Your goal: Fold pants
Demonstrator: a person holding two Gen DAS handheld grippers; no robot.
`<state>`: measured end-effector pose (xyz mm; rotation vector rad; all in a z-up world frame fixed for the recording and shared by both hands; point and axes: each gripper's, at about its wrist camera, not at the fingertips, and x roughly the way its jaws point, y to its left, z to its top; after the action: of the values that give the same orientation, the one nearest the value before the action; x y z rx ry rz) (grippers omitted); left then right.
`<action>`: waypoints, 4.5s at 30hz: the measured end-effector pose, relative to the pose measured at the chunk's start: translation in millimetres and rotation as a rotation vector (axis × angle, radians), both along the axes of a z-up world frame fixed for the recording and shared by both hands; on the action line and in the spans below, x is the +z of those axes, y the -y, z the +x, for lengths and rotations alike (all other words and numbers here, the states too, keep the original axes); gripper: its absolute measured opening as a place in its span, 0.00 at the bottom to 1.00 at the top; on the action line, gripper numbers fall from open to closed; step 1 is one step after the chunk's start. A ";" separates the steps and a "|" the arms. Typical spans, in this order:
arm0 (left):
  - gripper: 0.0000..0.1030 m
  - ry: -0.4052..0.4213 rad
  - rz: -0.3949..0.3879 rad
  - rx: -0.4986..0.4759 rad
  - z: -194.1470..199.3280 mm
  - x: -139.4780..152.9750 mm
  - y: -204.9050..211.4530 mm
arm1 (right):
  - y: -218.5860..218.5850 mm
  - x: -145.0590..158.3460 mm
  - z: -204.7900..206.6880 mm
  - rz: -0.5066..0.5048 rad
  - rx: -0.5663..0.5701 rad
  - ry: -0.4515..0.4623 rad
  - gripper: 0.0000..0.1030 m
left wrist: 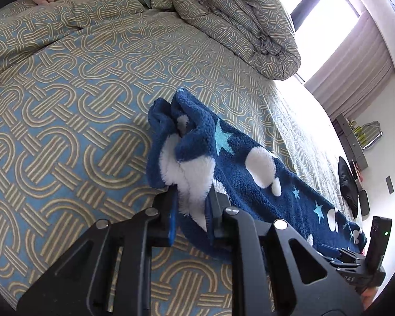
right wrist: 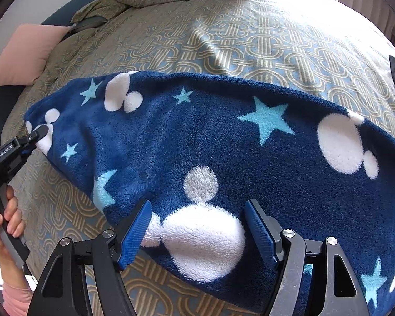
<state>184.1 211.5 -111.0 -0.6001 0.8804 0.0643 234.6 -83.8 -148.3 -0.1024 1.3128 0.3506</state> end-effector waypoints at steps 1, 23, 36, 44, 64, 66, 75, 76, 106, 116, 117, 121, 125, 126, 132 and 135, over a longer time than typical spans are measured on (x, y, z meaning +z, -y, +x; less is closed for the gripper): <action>0.18 -0.002 -0.003 0.002 0.1 0.2 -0.1 | -2.2 -3.0 -0.2 -0.007 0.009 -0.005 0.72; 0.10 0.111 0.191 -0.056 -4.2 88.9 38.4 | 14.6 12.3 -14.5 0.125 0.048 0.039 0.76; 0.67 -0.141 -0.169 0.159 -38.3 -14.0 -25.3 | 83.2 26.7 -16.1 0.185 -0.115 0.028 0.76; 0.76 -0.149 -0.408 0.113 -20.5 -53.3 -27.6 | 78.0 19.7 -9.2 0.168 -0.133 0.010 0.76; 0.19 -0.011 -0.080 0.014 12.8 19.8 8.7 | 38.6 6.2 10.5 0.069 -0.077 0.014 0.76; 0.19 0.014 -0.042 -0.024 15.9 37.1 22.3 | 39.4 6.6 11.4 0.101 -0.091 0.009 0.76; 0.19 0.091 0.062 -0.225 30.6 82.8 114.3 | 83.2 22.7 1.2 0.098 -0.081 0.080 0.76; 0.19 0.090 0.069 -0.257 32.7 83.7 128.7 | 90.9 23.9 -0.3 0.105 -0.085 0.083 0.76; 0.36 -0.014 -0.071 -0.630 -9.9 24.4 248.9 | 127.9 -4.7 49.9 0.674 -0.245 -0.276 0.80; 0.36 -0.017 -0.100 -0.595 -27.3 29.4 226.3 | 102.7 -21.4 66.1 0.545 -0.291 -0.352 0.72; 0.36 -0.014 -0.088 -0.581 -29.9 30.2 220.3 | 102.7 -19.9 62.9 0.504 -0.290 -0.346 0.62; 0.36 -0.012 -0.046 -0.497 -41.1 31.6 190.5 | 113.5 -9.5 45.3 0.449 -0.281 -0.339 0.58; 0.36 -0.020 -0.041 -0.426 -46.4 31.8 169.6 | 123.5 -15.0 44.3 0.504 -0.308 -0.386 0.66; 0.36 -0.017 -0.035 -0.413 -48.1 32.3 167.1 | 122.1 -19.5 46.6 0.514 -0.312 -0.398 0.67; 0.48 -0.003 0.052 -0.365 -53.0 38.1 159.8 | 101.3 -24.0 54.3 0.520 -0.270 -0.354 0.22; 0.48 -0.008 0.060 -0.336 -50.3 34.6 148.1 | 90.6 -1.1 49.5 0.431 -0.203 -0.243 0.15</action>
<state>133.8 63.4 -76.4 -0.3899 0.9733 -0.2099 284.1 -174.4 -149.5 0.4447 1.4438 0.4746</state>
